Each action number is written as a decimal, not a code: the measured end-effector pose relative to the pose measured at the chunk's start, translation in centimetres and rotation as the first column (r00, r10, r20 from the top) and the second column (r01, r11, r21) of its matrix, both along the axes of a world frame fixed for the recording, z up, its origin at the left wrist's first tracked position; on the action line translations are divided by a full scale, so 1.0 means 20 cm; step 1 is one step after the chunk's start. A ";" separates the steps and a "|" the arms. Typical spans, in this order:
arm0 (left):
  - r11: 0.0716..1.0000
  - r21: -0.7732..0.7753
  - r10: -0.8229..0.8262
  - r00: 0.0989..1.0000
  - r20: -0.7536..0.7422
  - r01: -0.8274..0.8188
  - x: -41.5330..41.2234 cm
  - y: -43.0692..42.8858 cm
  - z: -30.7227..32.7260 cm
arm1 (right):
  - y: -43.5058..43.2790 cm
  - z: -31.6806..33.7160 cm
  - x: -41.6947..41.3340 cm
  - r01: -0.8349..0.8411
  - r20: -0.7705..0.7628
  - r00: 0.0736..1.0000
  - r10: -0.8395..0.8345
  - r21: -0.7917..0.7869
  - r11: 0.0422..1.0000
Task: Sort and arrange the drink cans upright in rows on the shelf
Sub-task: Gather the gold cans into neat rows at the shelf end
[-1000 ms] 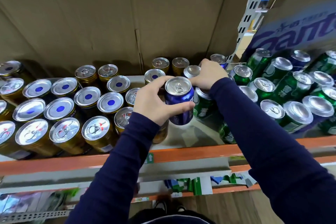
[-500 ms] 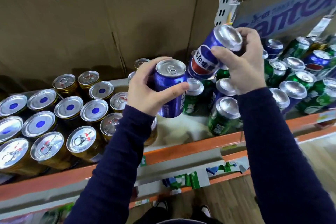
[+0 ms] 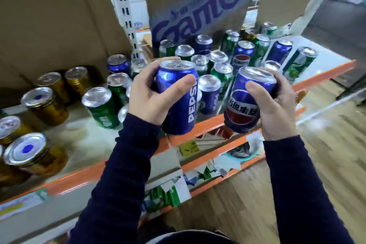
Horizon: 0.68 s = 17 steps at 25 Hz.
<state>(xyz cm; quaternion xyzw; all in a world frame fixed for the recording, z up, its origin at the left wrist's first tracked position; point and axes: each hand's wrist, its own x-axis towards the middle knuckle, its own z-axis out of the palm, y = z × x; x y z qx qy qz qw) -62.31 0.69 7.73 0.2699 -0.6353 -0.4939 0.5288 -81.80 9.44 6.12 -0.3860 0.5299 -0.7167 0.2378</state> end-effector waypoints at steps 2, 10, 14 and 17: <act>1.000 -0.008 -0.013 1.000 0.015 0.013 -0.20 0.06 -0.01 | 0.10 -0.01 -0.20 0.013 -0.036 0.999 -0.013 0.014 1.000; 1.000 0.001 -0.028 0.996 0.086 0.028 -0.77 0.04 -0.01 | 0.13 -0.07 -0.74 0.018 -0.046 0.999 -0.017 0.020 1.000; 1.000 0.001 0.019 0.997 0.070 -0.019 -1.02 -0.11 0.02 | -0.05 -0.04 -0.97 -0.013 -0.100 0.995 0.014 0.013 1.000; 0.999 -0.019 0.040 0.996 0.075 -0.039 -1.19 -0.23 0.07 | -0.20 0.01 -1.14 -0.031 -0.158 0.987 0.032 0.007 1.000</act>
